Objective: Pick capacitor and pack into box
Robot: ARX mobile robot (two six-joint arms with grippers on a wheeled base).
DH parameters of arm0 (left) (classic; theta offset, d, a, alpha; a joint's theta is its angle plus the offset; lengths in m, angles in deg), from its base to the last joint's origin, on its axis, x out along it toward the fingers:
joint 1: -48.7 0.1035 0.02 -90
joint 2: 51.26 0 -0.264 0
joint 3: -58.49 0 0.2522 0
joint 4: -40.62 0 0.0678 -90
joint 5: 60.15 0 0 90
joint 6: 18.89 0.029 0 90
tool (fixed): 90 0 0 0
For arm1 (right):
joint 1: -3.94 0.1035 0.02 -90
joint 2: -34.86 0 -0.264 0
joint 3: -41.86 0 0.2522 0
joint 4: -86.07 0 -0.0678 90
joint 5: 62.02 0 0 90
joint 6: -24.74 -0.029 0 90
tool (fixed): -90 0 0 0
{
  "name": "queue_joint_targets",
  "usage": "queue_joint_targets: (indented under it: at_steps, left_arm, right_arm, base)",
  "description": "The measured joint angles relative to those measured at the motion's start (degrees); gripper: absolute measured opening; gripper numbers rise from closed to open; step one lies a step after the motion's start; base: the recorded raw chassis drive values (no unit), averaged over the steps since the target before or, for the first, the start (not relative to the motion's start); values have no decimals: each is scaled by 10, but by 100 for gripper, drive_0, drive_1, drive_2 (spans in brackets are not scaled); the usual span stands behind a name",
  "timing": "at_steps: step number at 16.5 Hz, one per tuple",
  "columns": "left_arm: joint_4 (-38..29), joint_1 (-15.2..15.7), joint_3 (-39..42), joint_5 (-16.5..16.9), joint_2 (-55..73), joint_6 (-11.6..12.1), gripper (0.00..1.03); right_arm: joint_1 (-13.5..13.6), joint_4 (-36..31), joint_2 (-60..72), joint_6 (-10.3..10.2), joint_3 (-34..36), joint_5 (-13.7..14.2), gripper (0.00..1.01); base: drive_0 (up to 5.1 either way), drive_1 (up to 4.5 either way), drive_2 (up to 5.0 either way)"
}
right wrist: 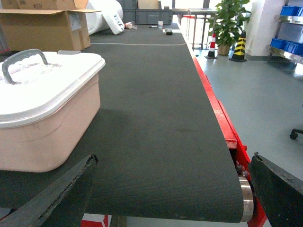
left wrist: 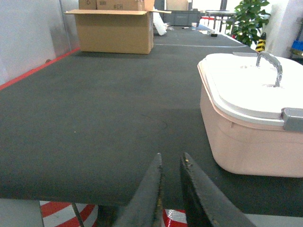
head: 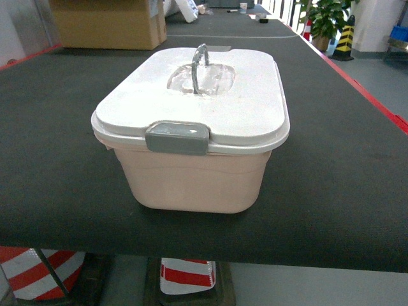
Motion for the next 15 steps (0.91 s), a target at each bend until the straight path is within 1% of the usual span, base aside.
queue_joint_targets:
  at_steps: [2,3,5,6,7,8,9,15]
  left_arm:
    - [-1,0,0,0,0,0,28]
    - [-1,0,0,0,0,0,40]
    - [-1,0,0,0,0,0,58]
    - [-1,0,0,0,0,0,83]
    - [-1,0,0,0,0,0,94]
    - [-1,0,0,0,0,0,100]
    - [-1,0,0,0,0,0,97]
    - [-1,0,0,0,0,0,98]
  right_arm:
    - [0,0,0,0,0,0,98]
    - [0,0,0,0,0,0,98]
    - [0,0,0,0,0,0,98]
    - [0,0,0,0,0,0,98]
    - [0,0,0,0,0,0,98]
    - [0,0,0,0,0,0,98]
    - [0,0,0,0,0,0,98]
    - [0,0,0,0,0,0,98]
  base:
    - [0,0,0]
    - [0,0,0]
    - [0,0,0]
    - [0,0,0]
    - [0,0,0]
    - [0,0,0]
    - [0,0,0]
    - [0,0,0]
